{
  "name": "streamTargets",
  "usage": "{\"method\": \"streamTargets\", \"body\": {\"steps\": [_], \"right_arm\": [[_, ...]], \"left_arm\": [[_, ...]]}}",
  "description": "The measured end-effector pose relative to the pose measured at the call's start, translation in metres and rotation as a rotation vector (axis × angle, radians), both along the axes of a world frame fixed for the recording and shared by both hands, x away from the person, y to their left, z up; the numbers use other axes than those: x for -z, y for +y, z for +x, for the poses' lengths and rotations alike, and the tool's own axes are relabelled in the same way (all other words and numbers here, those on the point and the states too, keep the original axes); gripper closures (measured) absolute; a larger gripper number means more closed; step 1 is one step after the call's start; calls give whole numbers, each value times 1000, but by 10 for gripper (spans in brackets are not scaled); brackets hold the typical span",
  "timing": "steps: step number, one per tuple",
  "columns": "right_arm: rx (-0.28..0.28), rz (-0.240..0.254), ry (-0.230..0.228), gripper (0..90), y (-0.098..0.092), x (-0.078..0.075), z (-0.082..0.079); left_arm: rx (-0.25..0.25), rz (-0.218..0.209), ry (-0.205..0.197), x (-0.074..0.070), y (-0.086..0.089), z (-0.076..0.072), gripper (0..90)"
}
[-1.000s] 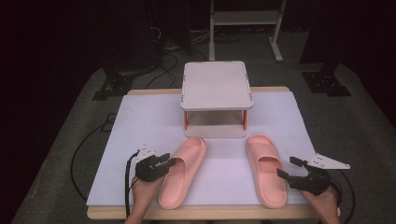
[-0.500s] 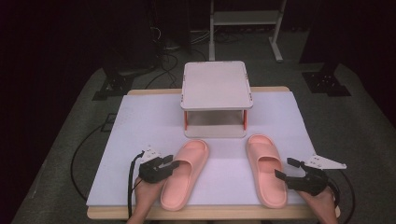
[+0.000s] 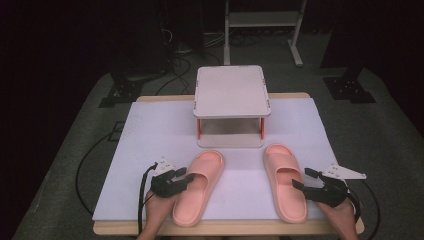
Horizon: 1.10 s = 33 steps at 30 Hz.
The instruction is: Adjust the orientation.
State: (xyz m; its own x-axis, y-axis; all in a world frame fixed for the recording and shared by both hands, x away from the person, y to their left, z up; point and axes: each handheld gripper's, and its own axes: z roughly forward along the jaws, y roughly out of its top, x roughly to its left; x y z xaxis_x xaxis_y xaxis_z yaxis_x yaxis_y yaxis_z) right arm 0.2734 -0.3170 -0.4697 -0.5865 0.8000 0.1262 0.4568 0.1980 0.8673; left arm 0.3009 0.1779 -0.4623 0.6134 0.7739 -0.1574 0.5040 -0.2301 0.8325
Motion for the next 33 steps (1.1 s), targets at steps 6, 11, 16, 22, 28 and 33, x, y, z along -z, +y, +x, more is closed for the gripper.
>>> {"method": "streamTargets", "body": {"steps": [6,11,16,22,28,33], "right_arm": [[27,4,3,389,2,2,5],[58,-30,-8,452,7,3,6],[67,-31,-20,487,11,3,8],[114,-68,-31,602,14,1,9],[166,-117,-39,680,18,0,9],[198,-127,-33,717,18,-2,9]], "left_arm": [[5,10,7,1,-1,1,540],[1,15,17,2,-1,3,542],[-6,21,13,2,-1,2,570],[-11,27,13,2,-1,3,607],[-18,41,6,1,-1,2,635],[-21,56,-5,1,0,2,690]]}}
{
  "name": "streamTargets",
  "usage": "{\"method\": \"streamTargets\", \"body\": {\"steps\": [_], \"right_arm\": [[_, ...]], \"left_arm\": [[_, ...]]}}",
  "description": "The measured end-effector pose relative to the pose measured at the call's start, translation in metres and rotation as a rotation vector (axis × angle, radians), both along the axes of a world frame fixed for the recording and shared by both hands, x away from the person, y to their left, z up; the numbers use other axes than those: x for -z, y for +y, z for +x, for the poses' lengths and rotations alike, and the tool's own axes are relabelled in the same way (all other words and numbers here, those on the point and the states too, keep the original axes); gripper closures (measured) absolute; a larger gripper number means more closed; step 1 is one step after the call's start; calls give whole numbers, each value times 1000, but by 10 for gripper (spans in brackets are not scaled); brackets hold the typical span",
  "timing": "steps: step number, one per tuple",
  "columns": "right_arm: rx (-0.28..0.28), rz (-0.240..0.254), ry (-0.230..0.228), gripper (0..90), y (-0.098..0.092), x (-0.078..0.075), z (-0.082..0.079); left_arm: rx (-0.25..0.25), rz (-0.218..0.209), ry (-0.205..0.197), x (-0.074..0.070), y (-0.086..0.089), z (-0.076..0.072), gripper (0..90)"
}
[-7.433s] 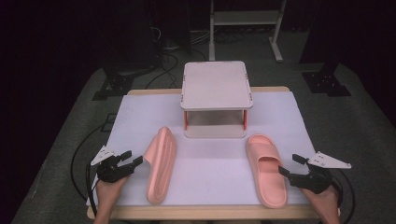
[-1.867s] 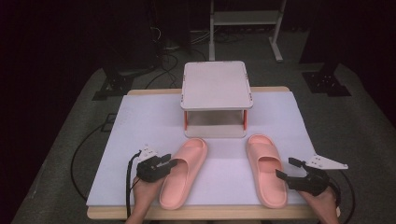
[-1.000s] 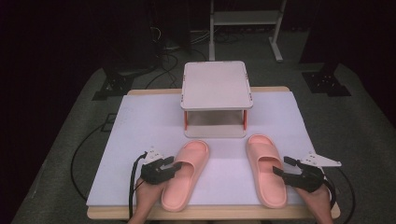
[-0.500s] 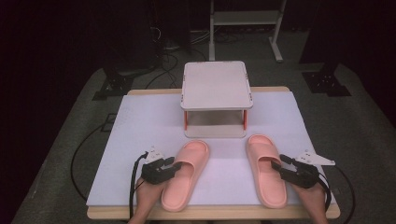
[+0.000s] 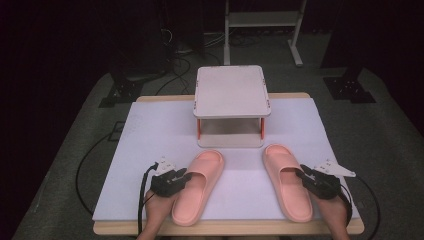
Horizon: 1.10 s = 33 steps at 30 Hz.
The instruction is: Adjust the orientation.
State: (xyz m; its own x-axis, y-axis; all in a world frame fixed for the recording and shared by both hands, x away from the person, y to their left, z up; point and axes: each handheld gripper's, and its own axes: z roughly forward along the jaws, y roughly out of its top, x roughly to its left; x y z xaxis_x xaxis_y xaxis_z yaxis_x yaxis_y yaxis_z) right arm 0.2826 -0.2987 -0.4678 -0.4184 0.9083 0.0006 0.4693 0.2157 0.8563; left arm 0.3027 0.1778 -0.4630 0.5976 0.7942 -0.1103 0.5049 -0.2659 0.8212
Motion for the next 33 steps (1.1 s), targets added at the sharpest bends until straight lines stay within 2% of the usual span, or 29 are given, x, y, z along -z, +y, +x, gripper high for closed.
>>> {"method": "streamTargets", "body": {"steps": [6,8,11,12,15,17,18,22,23,24,33], "right_arm": [[16,-9,4,755,1,-1,0],[29,2,15,774,1,-1,-1],[38,-9,14,804,1,-2,-2],[40,-7,18,822,1,-2,-2],[39,-10,25,832,0,-3,-2],[39,4,41,834,-2,-4,-3],[41,10,46,836,-2,-4,-4],[40,34,58,837,-2,-7,-5],[40,34,58,837,-2,-7,-5],[38,45,57,838,-1,-9,-6],[7,68,25,839,12,-20,-6]], "left_arm": [[1,10,-1,-2,1,0,736],[-9,-3,2,-1,4,1,778],[-1,-22,12,-1,9,4,828],[7,-56,35,0,12,5,828],[9,-50,33,-1,13,5,830],[10,-61,31,-2,14,4,833],[11,-84,33,-2,15,5,834],[16,-94,39,-3,18,7,836],[16,-94,39,-3,18,7,836],[12,-120,43,-3,19,6,836],[3,-143,22,-9,24,3,836]]}}
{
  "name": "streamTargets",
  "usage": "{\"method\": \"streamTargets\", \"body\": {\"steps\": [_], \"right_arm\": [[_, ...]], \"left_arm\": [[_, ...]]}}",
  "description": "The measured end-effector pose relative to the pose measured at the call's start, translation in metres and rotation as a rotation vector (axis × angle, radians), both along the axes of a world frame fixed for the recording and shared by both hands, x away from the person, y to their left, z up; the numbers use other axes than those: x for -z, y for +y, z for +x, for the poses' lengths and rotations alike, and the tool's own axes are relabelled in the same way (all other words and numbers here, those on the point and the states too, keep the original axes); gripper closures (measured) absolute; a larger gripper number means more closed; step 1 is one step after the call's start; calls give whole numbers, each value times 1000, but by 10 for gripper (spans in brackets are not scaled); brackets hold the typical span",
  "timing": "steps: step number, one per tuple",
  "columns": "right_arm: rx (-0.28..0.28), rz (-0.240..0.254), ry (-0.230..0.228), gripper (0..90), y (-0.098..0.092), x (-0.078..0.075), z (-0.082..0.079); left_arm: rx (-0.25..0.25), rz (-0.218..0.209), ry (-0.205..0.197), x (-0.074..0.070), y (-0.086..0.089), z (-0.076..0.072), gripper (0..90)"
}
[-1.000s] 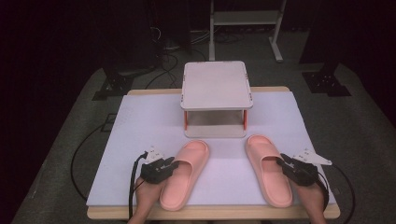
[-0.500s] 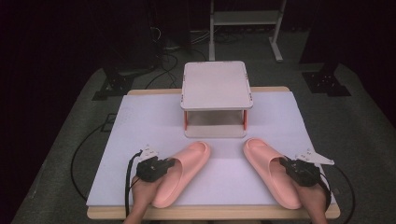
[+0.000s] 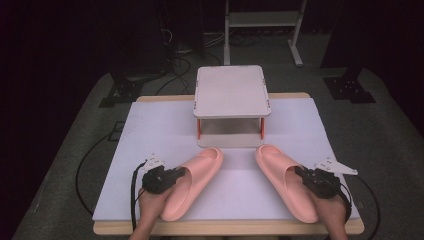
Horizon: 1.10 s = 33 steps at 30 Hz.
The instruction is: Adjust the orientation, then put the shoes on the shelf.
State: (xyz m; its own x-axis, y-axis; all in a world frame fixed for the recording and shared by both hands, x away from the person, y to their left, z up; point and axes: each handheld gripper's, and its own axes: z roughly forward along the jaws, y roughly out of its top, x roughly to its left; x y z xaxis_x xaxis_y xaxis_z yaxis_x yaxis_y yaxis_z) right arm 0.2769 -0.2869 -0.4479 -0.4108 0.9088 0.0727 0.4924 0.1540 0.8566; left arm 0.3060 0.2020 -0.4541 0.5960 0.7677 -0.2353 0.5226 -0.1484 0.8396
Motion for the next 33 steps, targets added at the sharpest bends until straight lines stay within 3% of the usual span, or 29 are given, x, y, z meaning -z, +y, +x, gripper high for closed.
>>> {"method": "streamTargets", "body": {"steps": [7,12,23,33], "right_arm": [[-31,19,-13,839,12,-3,-8],[-30,30,-39,839,10,-9,-13],[-42,47,-28,839,11,-13,-11],[-52,76,-30,839,14,-25,-9]], "left_arm": [[10,-27,-10,-3,2,-5,836],[9,-45,-20,-8,4,-7,835],[16,-41,-32,-12,2,-8,836],[21,-98,-53,-26,1,-10,836]]}}
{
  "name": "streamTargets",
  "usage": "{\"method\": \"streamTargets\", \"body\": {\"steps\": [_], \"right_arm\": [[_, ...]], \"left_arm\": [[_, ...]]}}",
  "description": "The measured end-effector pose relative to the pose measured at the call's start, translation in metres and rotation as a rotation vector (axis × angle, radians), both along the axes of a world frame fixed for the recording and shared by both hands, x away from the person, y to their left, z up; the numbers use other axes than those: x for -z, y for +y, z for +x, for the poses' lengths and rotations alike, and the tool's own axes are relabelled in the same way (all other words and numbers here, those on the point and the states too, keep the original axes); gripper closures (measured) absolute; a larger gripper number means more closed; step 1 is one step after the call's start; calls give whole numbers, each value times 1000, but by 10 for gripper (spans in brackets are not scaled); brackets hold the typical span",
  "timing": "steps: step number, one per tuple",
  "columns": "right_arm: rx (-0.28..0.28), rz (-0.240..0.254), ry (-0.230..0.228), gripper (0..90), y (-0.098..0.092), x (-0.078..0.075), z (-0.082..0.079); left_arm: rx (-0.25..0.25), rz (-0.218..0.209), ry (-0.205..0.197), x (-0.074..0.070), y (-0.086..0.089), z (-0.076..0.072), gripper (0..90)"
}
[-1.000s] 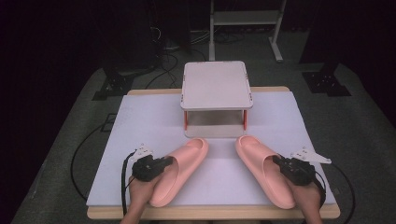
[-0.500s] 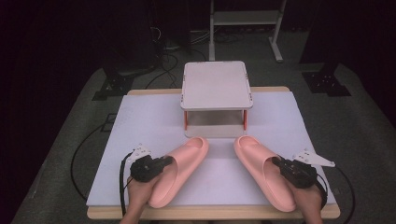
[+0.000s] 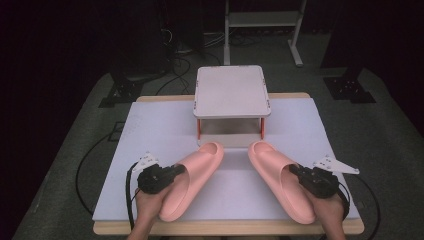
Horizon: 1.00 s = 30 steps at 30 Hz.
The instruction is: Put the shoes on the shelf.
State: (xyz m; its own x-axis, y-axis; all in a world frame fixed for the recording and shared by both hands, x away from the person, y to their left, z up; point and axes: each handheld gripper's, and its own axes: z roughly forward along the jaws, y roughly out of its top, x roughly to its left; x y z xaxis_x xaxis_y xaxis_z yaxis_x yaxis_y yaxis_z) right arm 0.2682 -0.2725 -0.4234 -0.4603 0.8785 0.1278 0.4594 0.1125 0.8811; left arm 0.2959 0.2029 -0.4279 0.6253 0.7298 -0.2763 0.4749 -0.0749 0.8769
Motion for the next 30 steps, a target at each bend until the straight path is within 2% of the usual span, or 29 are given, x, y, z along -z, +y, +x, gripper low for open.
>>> {"method": "streamTargets", "body": {"steps": [7,13,19,20,25,30], "right_arm": [[-10,23,-18,839,0,-12,-2],[-23,56,-38,839,-1,-23,0],[-32,86,-48,839,-1,-33,1],[-40,95,-57,839,0,-38,2],[-46,111,-73,839,2,-47,5],[-62,106,-94,840,7,-65,15]], "left_arm": [[20,-14,-20,-14,-5,5,836],[32,-54,-41,-30,-10,10,836],[42,-65,-60,-42,-12,14,836],[42,-79,-70,-48,-13,15,836],[44,-97,-80,-56,-13,20,836],[39,-148,-83,-65,-16,32,836]]}}
